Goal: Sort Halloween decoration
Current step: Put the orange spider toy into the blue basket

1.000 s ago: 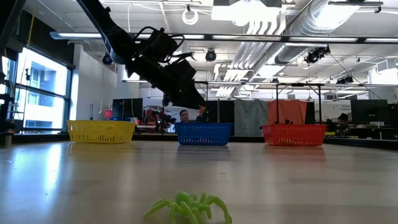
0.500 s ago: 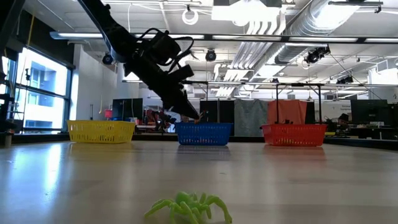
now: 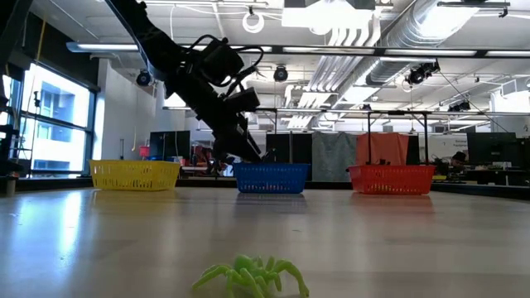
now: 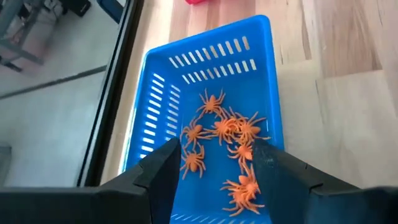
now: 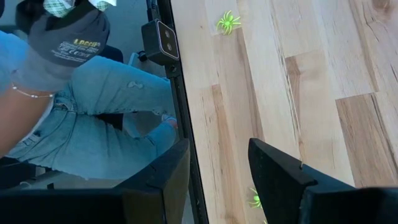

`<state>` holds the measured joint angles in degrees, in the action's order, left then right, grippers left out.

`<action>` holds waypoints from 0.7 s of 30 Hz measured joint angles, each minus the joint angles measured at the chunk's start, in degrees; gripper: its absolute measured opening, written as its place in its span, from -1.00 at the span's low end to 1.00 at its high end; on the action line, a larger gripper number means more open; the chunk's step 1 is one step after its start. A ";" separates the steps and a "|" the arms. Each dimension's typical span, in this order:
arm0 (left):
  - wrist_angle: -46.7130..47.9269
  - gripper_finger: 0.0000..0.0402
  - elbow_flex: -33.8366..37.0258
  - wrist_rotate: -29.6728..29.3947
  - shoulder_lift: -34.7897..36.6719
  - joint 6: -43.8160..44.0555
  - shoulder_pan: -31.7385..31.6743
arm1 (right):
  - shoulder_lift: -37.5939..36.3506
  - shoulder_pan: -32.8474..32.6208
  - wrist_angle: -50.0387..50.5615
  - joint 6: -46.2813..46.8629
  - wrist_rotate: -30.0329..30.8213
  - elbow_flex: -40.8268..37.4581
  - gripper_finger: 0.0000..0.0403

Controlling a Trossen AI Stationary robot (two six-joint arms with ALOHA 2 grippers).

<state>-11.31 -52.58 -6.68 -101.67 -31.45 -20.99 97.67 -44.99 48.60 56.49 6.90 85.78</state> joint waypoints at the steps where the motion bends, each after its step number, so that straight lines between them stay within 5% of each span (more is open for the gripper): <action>1: 0.00 -0.07 -0.02 -0.02 0.08 1.17 0.25 | 0.00 0.00 0.00 0.00 0.00 0.00 -0.20; 10: 10.48 -0.07 -0.04 -0.15 11.37 6.58 10.27 | 0.00 0.00 0.00 0.00 0.00 0.00 -0.20; 15: 17.50 -0.07 -0.04 -2.46 18.16 12.30 22.96 | 0.00 0.00 -0.02 0.00 -0.02 0.00 -0.20; 21: 16.12 -0.07 -0.02 -12.63 19.57 17.91 41.87 | 0.00 0.00 -0.02 0.00 -0.01 0.00 -0.20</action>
<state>4.81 -52.60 -19.31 -82.10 -13.54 20.87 97.67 -44.99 48.58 56.49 6.89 85.78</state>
